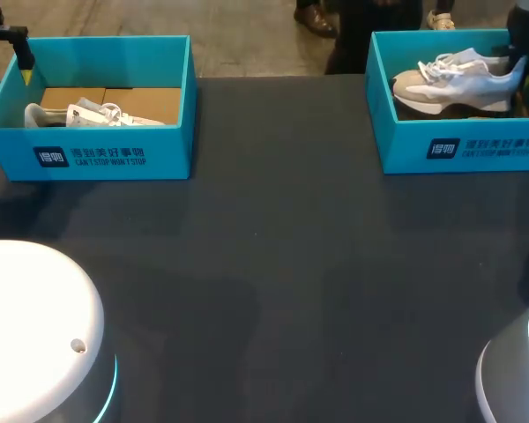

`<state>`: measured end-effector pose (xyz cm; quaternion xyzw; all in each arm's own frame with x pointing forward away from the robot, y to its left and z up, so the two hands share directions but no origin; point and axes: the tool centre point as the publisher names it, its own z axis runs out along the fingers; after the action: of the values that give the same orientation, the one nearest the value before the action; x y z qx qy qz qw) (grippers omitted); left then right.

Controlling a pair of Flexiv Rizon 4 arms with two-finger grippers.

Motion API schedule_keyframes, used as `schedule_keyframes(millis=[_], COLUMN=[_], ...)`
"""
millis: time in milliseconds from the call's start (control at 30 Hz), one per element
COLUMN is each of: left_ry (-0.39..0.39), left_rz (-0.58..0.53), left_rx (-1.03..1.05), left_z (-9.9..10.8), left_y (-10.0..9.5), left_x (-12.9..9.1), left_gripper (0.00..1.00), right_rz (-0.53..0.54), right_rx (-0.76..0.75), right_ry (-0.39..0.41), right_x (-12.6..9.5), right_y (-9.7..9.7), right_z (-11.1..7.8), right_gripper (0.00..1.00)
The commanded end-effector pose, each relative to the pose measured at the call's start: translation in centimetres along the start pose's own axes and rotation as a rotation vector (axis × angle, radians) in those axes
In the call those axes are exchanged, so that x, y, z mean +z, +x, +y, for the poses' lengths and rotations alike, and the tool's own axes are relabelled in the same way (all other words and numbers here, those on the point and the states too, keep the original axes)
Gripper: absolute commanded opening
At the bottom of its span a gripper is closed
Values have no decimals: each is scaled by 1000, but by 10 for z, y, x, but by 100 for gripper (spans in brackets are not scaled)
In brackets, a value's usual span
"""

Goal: Take the shoe out of the shoebox, open the shoe tongue, remove and reinsert the insole, then place the shoe into the shoebox

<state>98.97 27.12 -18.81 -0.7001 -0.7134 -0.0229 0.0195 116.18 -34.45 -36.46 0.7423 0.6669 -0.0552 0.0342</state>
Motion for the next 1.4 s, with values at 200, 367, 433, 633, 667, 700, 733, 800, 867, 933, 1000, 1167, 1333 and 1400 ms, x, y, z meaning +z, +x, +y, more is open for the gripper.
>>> schedule_keyframes(millis=[200, 367, 433, 633, 667, 700, 733, 800, 867, 933, 1000, 1167, 1333, 1400], left_ry=[0, 0, 0, 0, 0, 0, 0, 0, 0, 0, 0, 0, 0, 0], left_rz=[2, 2, 2, 2, 2, 2, 2, 2, 2, 2, 2, 2, 2, 2], left_rx=[1, 1, 1, 1, 1, 1, 1, 1, 1, 1, 1, 1, 1, 1], left_z=[0, 0, 0, 0, 0, 0, 0, 0, 0, 0, 0, 0, 0, 0], left_y=[0, 0, 0, 0, 0, 0, 0, 0, 0, 0, 0, 0, 0, 0], left_x=[-1, -1, -1, -1, -1, -1, -1, -1, -1, -1, -1, -1, -1, -1], left_gripper=[100, 100, 100, 100, 100, 100, 100, 100, 100, 100, 100, 100, 100, 100], right_rz=[-24, -35, -35, -37, -37, -40, -45, -42, -39, -38, -37, -8, -6, -6], right_rx=[31, 46, 52, 63, 63, 59, 57, 58, 59, 58, 59, 84, 94, 96], right_ry=[-15, -33, -36, -47, -48, -48, -50, -53, -53, -56, -59, -56, -52, -51], right_x=[-67, -98, -109, -144, -149, -155, -161, -172, -184, -197, -208, -233, -253, -260], right_y=[-11, -16, -17, -17, -16, -14, -12, -9, -5, -1, 3, 5, 15, 20], right_z=[-6, -11, -14, -28, -31, -34, -39, -48, -58, -69, -81, -114, -151, -166], right_gripper=[0, 0, 0, 0, 0, 0, 0, 0, 0, 0, 0, 0, 0, 0])
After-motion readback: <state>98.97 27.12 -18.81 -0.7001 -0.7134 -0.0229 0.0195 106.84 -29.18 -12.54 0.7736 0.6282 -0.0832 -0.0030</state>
